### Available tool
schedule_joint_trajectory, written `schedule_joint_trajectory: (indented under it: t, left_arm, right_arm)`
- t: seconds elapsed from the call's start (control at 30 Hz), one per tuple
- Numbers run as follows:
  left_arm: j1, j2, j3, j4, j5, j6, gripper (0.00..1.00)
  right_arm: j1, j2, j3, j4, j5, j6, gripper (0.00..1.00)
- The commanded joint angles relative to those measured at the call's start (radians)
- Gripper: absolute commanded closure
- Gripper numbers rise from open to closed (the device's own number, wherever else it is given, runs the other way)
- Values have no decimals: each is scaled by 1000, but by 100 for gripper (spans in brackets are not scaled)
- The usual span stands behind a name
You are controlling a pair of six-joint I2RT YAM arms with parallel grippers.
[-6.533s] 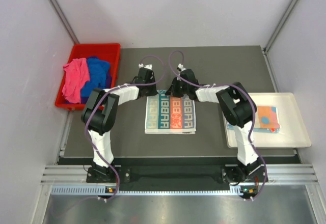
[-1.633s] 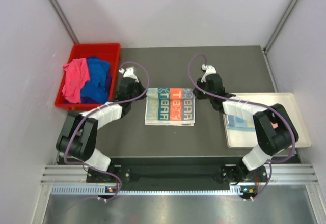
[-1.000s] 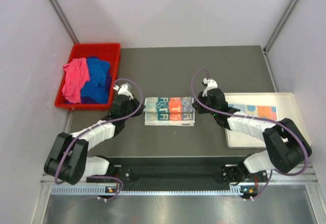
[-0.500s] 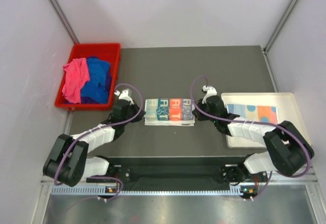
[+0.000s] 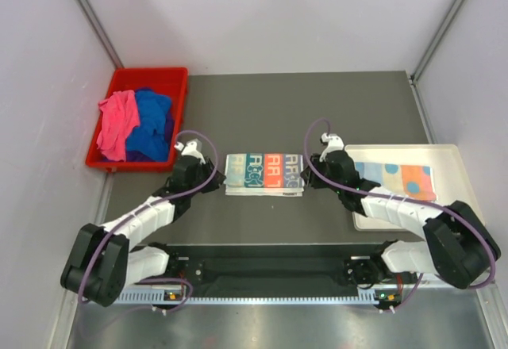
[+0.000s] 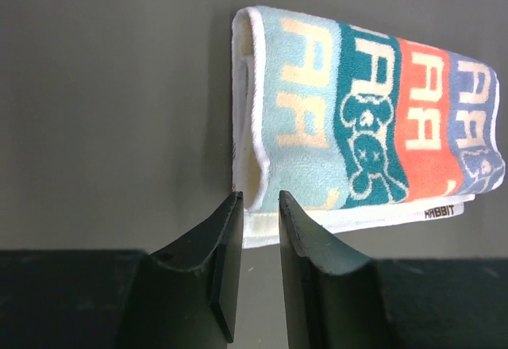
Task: Fold and stack the towels
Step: Fold the towel
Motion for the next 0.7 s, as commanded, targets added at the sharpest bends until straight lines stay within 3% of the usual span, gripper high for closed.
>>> schedule_joint_trajectory:
  t: [0.0, 0.2, 0.4, 0.53, 0.67]
  left_arm:
    - [-7, -50, 56, -107, -43, 9, 71]
    - [-44, -16, 169, -150, -105, -5, 75]
    - [-139, 203, 330, -176, -196, -3, 76]
    - [-179, 309, 397, -236, -233, -29, 81]
    - [-228, 314, 357, -262, -258, -63, 85]
  right_arm:
    - [26, -41, 59, -58, 35, 17, 69]
    - [90, 47, 229, -164, 99, 12, 70]
    - [113, 195, 336, -188, 122, 12, 71]
    - [121, 254, 322, -176, 116, 28, 72]
    - [144, 240, 239, -159, 107, 52, 73]
